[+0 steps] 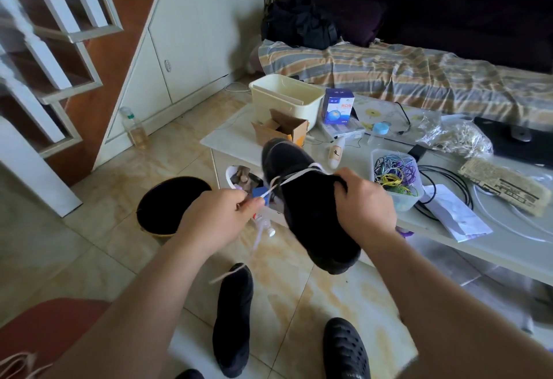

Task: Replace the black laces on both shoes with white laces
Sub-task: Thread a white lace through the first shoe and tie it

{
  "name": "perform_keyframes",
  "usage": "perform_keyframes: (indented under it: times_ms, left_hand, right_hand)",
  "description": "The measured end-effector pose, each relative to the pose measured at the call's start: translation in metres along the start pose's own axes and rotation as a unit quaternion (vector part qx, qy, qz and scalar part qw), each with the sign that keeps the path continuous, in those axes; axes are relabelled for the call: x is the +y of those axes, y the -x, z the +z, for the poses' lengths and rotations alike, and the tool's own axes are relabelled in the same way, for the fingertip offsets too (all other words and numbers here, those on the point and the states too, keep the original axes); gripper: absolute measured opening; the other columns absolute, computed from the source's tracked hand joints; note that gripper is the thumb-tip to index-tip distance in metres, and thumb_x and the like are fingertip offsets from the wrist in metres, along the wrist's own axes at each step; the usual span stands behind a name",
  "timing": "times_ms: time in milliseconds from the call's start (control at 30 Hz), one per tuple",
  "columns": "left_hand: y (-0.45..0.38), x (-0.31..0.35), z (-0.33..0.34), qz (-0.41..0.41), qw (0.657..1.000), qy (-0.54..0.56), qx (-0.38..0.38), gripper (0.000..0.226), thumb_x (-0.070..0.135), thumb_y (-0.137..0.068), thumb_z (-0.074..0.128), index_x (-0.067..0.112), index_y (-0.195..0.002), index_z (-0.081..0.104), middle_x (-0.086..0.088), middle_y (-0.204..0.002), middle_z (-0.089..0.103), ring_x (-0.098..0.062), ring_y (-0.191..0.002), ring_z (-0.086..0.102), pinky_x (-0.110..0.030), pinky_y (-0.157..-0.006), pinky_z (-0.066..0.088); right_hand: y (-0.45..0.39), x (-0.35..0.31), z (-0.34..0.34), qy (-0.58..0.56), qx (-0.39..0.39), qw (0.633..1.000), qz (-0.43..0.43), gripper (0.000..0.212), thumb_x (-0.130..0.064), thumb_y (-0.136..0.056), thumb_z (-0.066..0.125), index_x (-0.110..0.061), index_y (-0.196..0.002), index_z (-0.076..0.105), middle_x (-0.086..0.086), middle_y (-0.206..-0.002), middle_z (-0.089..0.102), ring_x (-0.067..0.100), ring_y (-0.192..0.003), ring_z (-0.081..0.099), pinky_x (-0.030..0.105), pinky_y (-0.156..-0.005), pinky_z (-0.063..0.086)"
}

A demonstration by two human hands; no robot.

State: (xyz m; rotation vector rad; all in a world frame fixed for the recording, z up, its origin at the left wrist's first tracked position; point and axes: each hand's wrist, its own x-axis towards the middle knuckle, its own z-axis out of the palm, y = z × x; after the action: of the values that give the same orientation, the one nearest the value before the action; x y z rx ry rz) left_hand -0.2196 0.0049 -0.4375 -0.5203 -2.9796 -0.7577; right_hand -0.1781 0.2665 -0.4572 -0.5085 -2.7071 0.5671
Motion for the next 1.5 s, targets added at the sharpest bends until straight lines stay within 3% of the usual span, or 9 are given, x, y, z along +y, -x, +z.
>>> perform_keyframes:
  times_ms: [133,233,333,500,667,933,1133,1300,1500]
  left_hand:
    - [0.005,-0.013,-0.025,-0.026,0.98,0.12,0.159,0.048,0.059,-0.101,0.056,0.021,-0.072,0.059,0.009,-0.058,0.054,-0.011,-0.053,0.045,-0.033,-0.054,0.033]
    - [0.001,-0.031,-0.04,-0.137,0.848,0.343,0.38,0.039,0.048,-0.106,0.053,0.018,-0.083,0.06,0.008,-0.067,0.052,-0.001,-0.06,0.045,-0.027,-0.064,0.041]
    - [-0.003,-0.037,-0.049,-0.211,0.738,0.449,0.457,0.027,0.044,-0.109,0.048,0.024,-0.093,0.058,0.015,-0.08,0.055,0.005,-0.069,0.048,-0.021,-0.077,0.043]
    - [-0.003,-0.01,-0.023,-0.189,0.787,0.515,0.281,0.017,0.038,-0.095,0.071,0.029,-0.081,0.072,0.008,-0.086,0.07,-0.009,-0.081,0.063,-0.028,-0.08,0.052]
    - [-0.002,0.02,0.005,-0.132,0.82,0.548,0.103,0.034,0.025,-0.098,0.07,0.022,-0.07,0.049,-0.002,-0.062,0.054,-0.02,-0.061,0.06,-0.047,-0.081,0.06]
    - [0.008,0.016,0.013,-0.088,0.979,0.185,-0.021,0.028,0.059,-0.101,0.054,0.032,-0.107,0.06,0.01,-0.083,0.066,-0.009,-0.08,0.063,-0.032,-0.07,0.05]
    - [0.007,0.015,0.027,-0.083,0.986,0.14,-0.019,0.041,0.063,-0.103,0.045,0.026,-0.093,0.059,-0.004,-0.071,0.063,-0.025,-0.073,0.063,-0.05,-0.074,0.054]
    - [0.015,0.024,0.023,-0.018,0.972,0.234,-0.003,0.039,0.039,-0.109,0.048,0.018,-0.077,0.04,0.008,-0.059,0.04,-0.015,-0.058,0.038,-0.036,-0.06,0.034]
    - [0.01,0.021,0.002,-0.076,0.861,0.487,0.121,0.031,0.035,-0.101,0.057,0.031,-0.071,0.05,0.014,-0.061,0.037,-0.009,-0.055,0.033,-0.033,-0.054,0.026]
  right_hand:
    - [-0.013,0.028,-0.001,0.01,0.001,0.999,0.043,0.027,-0.031,-0.103,0.04,-0.032,-0.128,0.053,0.014,-0.097,0.071,0.039,-0.084,0.062,0.043,-0.071,0.051]
    - [-0.014,0.04,0.002,0.023,-0.028,0.997,0.067,0.032,-0.026,-0.1,0.039,-0.037,-0.127,0.053,0.013,-0.1,0.069,0.036,-0.082,0.056,0.04,-0.069,0.045]
    - [-0.011,0.041,0.005,0.021,-0.057,0.995,0.083,0.033,-0.027,-0.099,0.037,-0.042,-0.123,0.053,0.011,-0.103,0.067,0.037,-0.084,0.057,0.039,-0.069,0.045]
    - [-0.003,0.02,0.007,-0.012,-0.089,0.995,0.049,0.018,-0.037,-0.103,0.042,-0.036,-0.115,0.054,0.01,-0.101,0.066,0.036,-0.088,0.058,0.04,-0.073,0.047]
    - [0.009,-0.011,0.006,-0.056,-0.082,0.995,-0.012,0.015,-0.044,-0.104,0.045,-0.035,-0.111,0.055,0.006,-0.101,0.069,0.035,-0.094,0.061,0.041,-0.074,0.049]
    - [0.02,-0.026,-0.002,-0.092,-0.055,0.994,-0.027,0.012,-0.036,-0.104,0.043,-0.028,-0.103,0.053,0.003,-0.092,0.065,0.033,-0.085,0.057,0.042,-0.071,0.048]
    - [0.016,-0.029,-0.005,-0.121,-0.041,0.992,0.001,0.017,-0.036,-0.1,0.053,-0.019,-0.097,0.051,0.009,-0.084,0.063,0.036,-0.083,0.059,0.046,-0.072,0.052]
    - [0.014,-0.025,0.0,-0.07,-0.058,0.995,-0.029,0.03,-0.053,-0.093,0.067,-0.029,-0.11,0.063,0.004,-0.092,0.071,0.031,-0.09,0.064,0.042,-0.074,0.056]
    - [0.003,-0.012,-0.001,-0.136,-0.089,0.987,0.014,0.019,-0.045,-0.095,0.066,-0.031,-0.101,0.078,-0.007,-0.094,0.075,0.02,-0.092,0.067,0.035,-0.08,0.055]
